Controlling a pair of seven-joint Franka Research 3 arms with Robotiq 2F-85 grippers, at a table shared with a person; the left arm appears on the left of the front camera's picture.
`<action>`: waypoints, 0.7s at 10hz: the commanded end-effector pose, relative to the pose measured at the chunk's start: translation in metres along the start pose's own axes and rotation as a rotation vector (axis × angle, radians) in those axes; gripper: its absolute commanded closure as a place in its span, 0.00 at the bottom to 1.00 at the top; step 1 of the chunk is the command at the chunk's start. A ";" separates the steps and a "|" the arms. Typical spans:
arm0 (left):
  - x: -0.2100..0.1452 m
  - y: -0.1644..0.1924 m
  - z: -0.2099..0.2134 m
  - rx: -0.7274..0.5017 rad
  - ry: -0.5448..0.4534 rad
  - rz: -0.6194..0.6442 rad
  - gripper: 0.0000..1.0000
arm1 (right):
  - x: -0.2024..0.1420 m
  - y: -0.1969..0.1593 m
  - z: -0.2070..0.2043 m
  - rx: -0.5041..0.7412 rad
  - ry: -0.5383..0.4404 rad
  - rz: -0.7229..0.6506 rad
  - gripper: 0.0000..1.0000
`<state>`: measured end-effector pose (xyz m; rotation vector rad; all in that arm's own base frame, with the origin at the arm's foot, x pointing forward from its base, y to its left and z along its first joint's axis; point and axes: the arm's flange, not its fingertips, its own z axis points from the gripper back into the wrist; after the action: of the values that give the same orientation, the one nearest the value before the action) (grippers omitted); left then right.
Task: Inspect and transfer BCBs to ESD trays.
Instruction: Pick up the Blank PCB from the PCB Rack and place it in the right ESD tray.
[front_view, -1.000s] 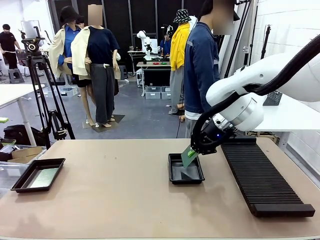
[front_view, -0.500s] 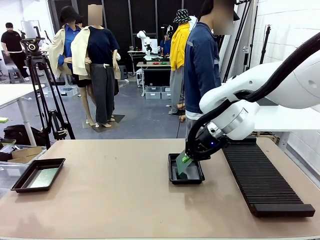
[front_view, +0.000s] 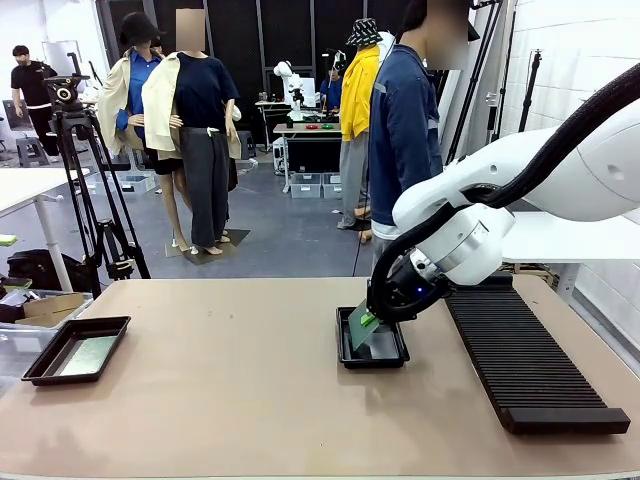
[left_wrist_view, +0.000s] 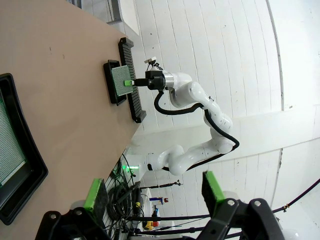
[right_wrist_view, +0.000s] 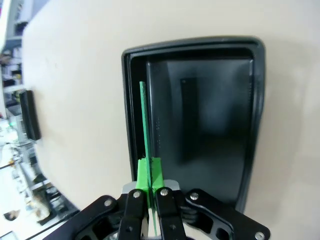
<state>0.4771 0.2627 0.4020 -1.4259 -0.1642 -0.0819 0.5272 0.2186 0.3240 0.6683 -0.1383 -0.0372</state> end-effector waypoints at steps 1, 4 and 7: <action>-0.002 -0.001 0.001 0.005 0.001 0.001 0.00 | 0.000 -0.001 0.000 -0.006 0.008 -0.012 1.00; -0.002 -0.001 0.001 0.005 0.001 0.001 0.00 | 0.000 -0.001 0.000 -0.006 0.008 -0.012 1.00; -0.002 -0.001 0.001 0.005 0.001 0.001 0.00 | 0.000 -0.001 0.000 0.000 0.001 -0.004 1.00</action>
<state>0.4771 0.2627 0.4020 -1.4259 -0.1643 -0.0819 0.5271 0.2181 0.3236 0.6683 -0.1361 -0.0403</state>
